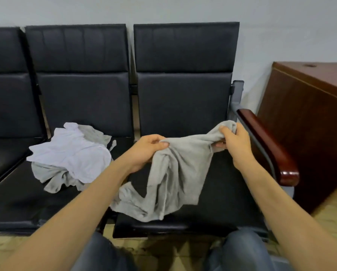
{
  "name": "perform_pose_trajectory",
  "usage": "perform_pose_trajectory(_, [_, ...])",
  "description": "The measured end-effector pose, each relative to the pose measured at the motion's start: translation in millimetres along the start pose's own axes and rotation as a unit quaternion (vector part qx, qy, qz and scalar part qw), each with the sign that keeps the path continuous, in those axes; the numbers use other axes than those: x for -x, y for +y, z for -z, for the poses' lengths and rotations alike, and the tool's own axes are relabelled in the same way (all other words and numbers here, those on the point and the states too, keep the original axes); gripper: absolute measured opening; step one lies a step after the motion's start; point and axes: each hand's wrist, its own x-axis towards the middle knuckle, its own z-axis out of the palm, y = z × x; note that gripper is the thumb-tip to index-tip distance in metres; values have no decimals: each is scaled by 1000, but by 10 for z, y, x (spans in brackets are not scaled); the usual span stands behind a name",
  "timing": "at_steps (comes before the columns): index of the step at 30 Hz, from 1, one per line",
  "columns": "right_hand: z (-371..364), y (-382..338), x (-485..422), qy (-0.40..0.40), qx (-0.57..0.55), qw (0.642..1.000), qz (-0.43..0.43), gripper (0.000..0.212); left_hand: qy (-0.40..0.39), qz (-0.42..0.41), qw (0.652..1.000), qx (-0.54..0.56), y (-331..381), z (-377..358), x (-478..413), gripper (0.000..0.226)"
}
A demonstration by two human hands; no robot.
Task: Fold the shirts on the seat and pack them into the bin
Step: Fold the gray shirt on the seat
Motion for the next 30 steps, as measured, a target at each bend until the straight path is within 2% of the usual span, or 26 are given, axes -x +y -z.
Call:
perform_pose_trajectory(4, [-11,259,-91,-40,21,998,-43,15,24,19,999,18,-263,-578,-151,11])
perform_pose_trajectory(6, [-32,366,-111,-49,6,998,-49,20,-48,28,998,42,-411,-851,-149,14])
perform_pose_trajectory(8, [-10,448,-190,-34,0,998,-50,26,-165,52,983,66,-568,-997,-126,24])
perform_pose_trajectory(9, [23,488,-248,-21,16,998,-53,28,-203,59,976,49,-672,-995,-131,31])
perform_pose_trajectory(10, [59,551,-315,-10,45,997,-60,31,-208,60,976,2,-797,-933,-156,38])
perform_pose_trajectory(12, [120,725,-444,-7,136,986,-94,38,-128,60,978,-151,-1059,-697,-254,44])
perform_pose_trajectory(13, [118,814,-470,-16,195,974,-118,46,-71,68,966,-241,-1196,-534,-316,46])
perform_pose_trajectory(15, [41,1017,-422,-49,321,938,-124,66,-21,96,902,-419,-1444,-184,-397,48])
perform_pose_trajectory(17, [-107,1206,-241,-109,429,894,-74,73,-60,119,824,-550,-1630,96,-406,46])
perform_pose_trajectory(18, [-183,1278,-115,-151,459,874,-52,72,-84,129,800,-580,-1698,197,-391,43])
perform_pose_trajectory(19, [-248,1346,25,-200,474,857,-38,70,-94,139,791,-589,-1751,273,-366,39])
perform_pose_trajectory(21, [-317,1475,310,-303,491,817,-21,70,-85,139,797,-582,-1836,368,-345,29])
perform_pose_trajectory(23, [-286,1589,499,-372,504,779,-33,82,-30,107,817,-566,-1859,395,-377,18])
perform_pose_trajectory(26, [-99,1747,512,-384,524,757,-70,98,162,107,890,-413,-1798,439,-459,8])
perform_pose_trajectory(28, [49,1812,428,-382,524,757,-76,95,245,102,898,-351,-1804,534,-513,12])
perform_pose_trajectory(30, [173,1838,368,-387,521,758,-56,87,283,94,887,-353,-1846,604,-541,21])
